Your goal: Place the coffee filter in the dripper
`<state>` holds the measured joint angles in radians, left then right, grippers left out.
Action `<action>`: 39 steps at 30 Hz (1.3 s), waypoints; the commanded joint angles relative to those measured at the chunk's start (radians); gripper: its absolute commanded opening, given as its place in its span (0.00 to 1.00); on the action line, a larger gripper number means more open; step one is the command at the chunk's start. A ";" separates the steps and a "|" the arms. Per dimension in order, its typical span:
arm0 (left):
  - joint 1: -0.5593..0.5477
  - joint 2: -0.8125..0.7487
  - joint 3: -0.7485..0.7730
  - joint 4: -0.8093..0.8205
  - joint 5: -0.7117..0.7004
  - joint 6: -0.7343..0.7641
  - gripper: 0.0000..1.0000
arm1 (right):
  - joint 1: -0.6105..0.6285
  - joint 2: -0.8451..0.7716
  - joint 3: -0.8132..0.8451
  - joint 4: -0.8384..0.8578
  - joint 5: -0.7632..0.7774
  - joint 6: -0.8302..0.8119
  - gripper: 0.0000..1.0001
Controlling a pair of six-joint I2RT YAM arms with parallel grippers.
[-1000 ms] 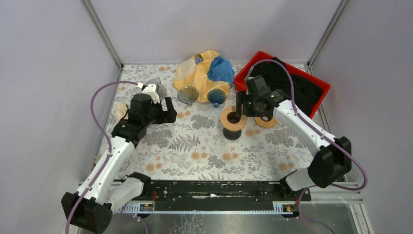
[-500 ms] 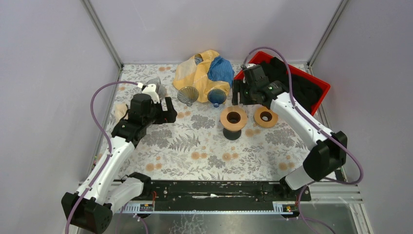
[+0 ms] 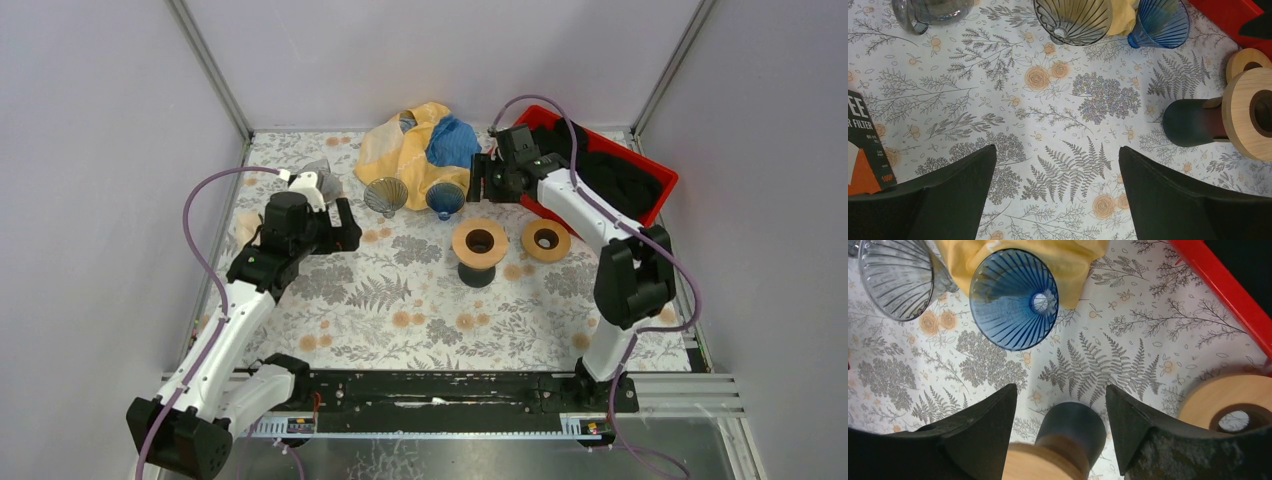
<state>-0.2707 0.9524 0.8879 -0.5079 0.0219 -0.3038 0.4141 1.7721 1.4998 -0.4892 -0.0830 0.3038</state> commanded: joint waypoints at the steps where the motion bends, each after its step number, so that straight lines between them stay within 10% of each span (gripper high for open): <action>1: 0.017 -0.007 -0.007 0.057 0.020 -0.007 1.00 | -0.024 0.052 0.046 0.078 -0.093 0.032 0.71; 30: 0.077 0.000 -0.014 0.077 0.100 -0.014 1.00 | -0.073 0.342 0.174 0.205 -0.259 0.187 0.52; 39: 0.085 0.002 -0.018 0.083 0.123 -0.017 1.00 | -0.072 0.364 0.194 0.203 -0.279 0.207 0.32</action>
<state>-0.1993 0.9558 0.8875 -0.4854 0.1204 -0.3061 0.3454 2.1487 1.6386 -0.3019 -0.3340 0.4950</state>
